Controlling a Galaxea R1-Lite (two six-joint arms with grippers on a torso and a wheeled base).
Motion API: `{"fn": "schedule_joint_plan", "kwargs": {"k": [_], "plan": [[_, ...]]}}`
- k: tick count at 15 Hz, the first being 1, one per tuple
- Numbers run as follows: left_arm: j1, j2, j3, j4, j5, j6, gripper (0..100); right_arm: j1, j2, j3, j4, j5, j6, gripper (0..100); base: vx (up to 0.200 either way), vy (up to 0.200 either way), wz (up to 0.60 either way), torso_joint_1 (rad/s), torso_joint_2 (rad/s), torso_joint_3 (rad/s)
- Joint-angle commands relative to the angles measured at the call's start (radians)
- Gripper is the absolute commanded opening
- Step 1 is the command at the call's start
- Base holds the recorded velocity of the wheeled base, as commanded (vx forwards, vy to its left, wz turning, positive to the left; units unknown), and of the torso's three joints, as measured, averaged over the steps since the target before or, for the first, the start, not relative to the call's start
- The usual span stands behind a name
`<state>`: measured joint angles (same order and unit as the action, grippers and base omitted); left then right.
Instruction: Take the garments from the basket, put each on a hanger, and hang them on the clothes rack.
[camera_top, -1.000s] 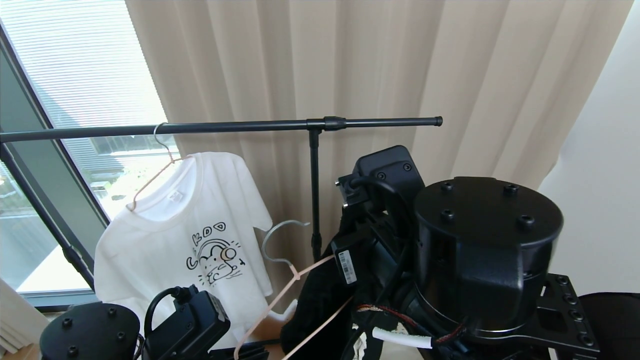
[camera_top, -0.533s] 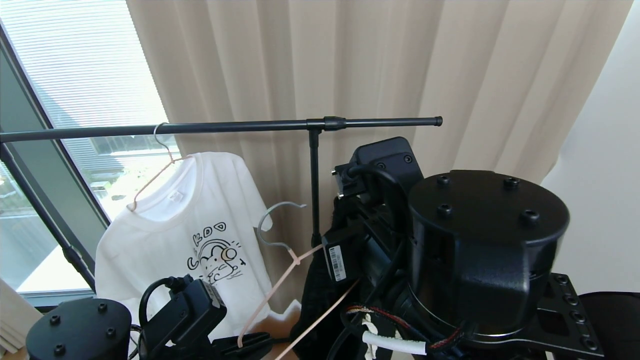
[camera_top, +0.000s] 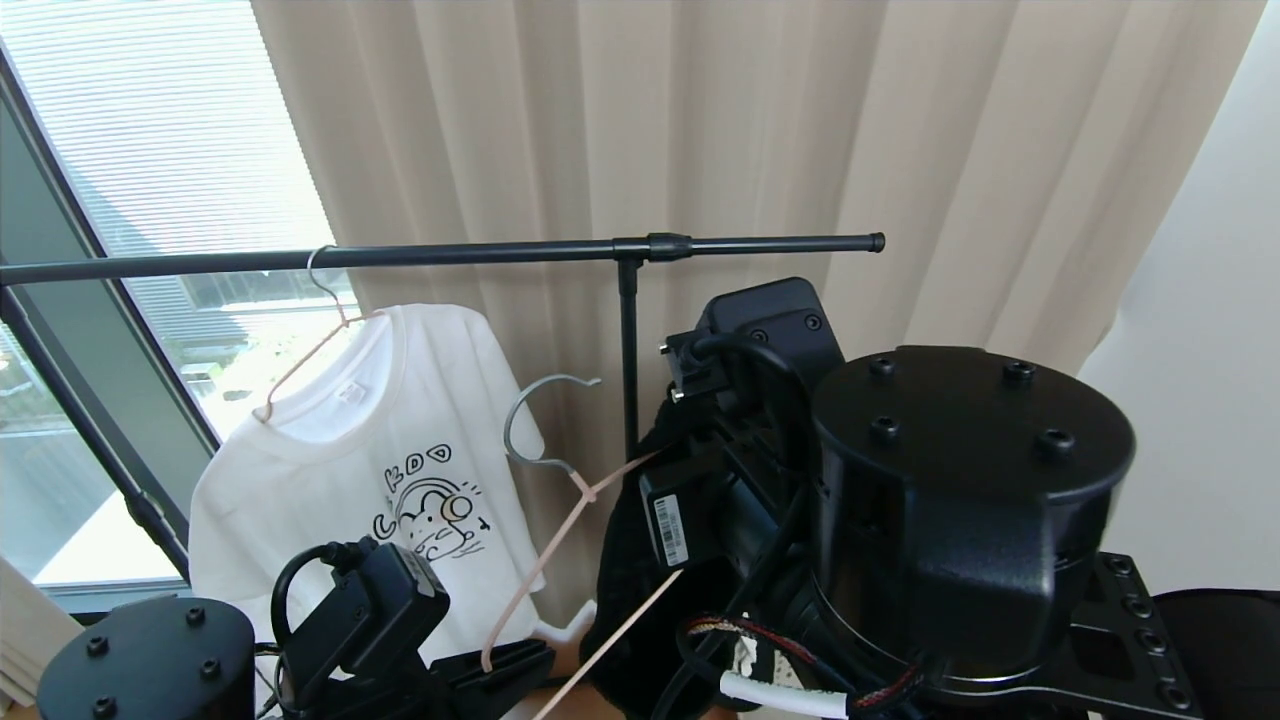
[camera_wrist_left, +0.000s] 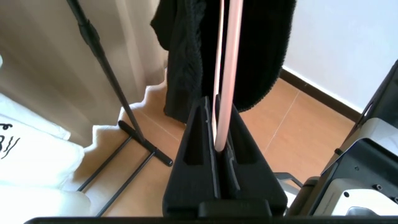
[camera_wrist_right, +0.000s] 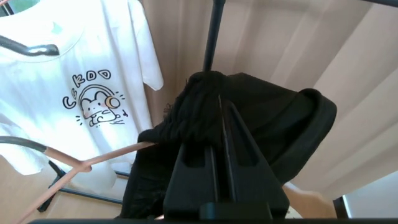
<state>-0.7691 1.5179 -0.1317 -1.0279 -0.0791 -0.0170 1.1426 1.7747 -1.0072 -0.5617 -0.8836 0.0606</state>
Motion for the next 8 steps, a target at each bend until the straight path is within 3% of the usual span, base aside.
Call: {"fn": "schedule_joint_plan", "kwargs": {"k": [1,6,7,8], "plan": [[-0.01,0.01,0.011,-0.017,-0.001,0.0,0,0.0,0.0,-0.001,-0.003,0.0,0.001,0,0.0,0.0,0.0,0.0,0.0,0.0],[-0.015,0.028,0.02,-0.031,-0.001,0.002,0,0.003,-0.006,-0.002,-0.006,0.002,0.011,0,0.0,0.0,0.0,0.0,0.0,0.0],[-0.015,0.028,0.02,-0.032,-0.001,0.002,0,0.014,-0.004,-0.002,-0.006,0.002,0.016,100,0.0,0.0,0.0,0.0,0.0,0.0],[-0.015,0.027,0.021,-0.043,-0.001,0.002,0,0.014,-0.004,-0.004,-0.006,0.002,0.018,100,0.0,0.0,0.0,0.0,0.0,0.0]]}}
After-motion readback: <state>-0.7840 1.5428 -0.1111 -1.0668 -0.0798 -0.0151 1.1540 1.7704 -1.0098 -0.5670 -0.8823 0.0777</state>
